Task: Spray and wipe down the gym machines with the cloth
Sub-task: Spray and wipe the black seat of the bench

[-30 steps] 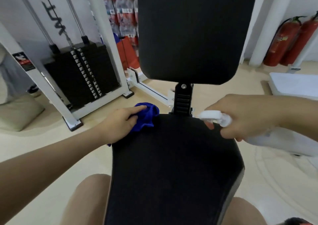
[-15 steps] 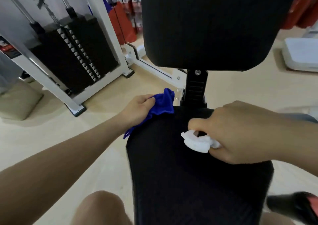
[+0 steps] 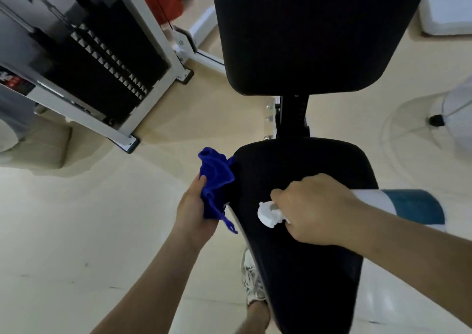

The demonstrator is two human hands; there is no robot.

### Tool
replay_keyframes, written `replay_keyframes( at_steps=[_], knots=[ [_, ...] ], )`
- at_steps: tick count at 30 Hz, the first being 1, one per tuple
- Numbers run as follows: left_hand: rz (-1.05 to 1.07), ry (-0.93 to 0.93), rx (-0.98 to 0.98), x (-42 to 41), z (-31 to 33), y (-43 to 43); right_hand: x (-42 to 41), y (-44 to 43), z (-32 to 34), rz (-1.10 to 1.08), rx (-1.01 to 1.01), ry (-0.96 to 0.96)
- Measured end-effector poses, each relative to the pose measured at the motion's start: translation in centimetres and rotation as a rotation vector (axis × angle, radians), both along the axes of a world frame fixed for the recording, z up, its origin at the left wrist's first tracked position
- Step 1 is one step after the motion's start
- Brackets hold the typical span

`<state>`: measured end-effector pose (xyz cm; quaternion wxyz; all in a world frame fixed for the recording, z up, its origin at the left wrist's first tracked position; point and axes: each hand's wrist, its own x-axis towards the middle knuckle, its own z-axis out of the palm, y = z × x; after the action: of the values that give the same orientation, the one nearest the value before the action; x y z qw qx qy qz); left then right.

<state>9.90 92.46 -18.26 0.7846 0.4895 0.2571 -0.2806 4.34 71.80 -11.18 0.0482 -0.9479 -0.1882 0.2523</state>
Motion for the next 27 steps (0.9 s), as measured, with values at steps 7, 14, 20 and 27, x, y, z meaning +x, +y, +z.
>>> replay_keyframes(
  at_steps=[7,14,20,27],
  knots=[
    [-0.586,-0.482,0.737,1.0,-0.5,-3.7,1.2,0.1,-0.5,-0.293,0.043,-0.038],
    [-1.285,-1.108,1.175,3.1,-2.7,-13.4,-0.2,-6.3,-1.7,-0.681,0.012,-0.033],
    [-1.435,-1.353,0.922,0.0,-2.2,-18.1,-1.8,-9.6,-2.0,-1.000,-0.009,0.033],
    [-1.117,-0.926,1.151,4.9,-2.0,-6.6,-2.8,-9.6,-1.3,-1.013,0.025,0.044]
  ],
)
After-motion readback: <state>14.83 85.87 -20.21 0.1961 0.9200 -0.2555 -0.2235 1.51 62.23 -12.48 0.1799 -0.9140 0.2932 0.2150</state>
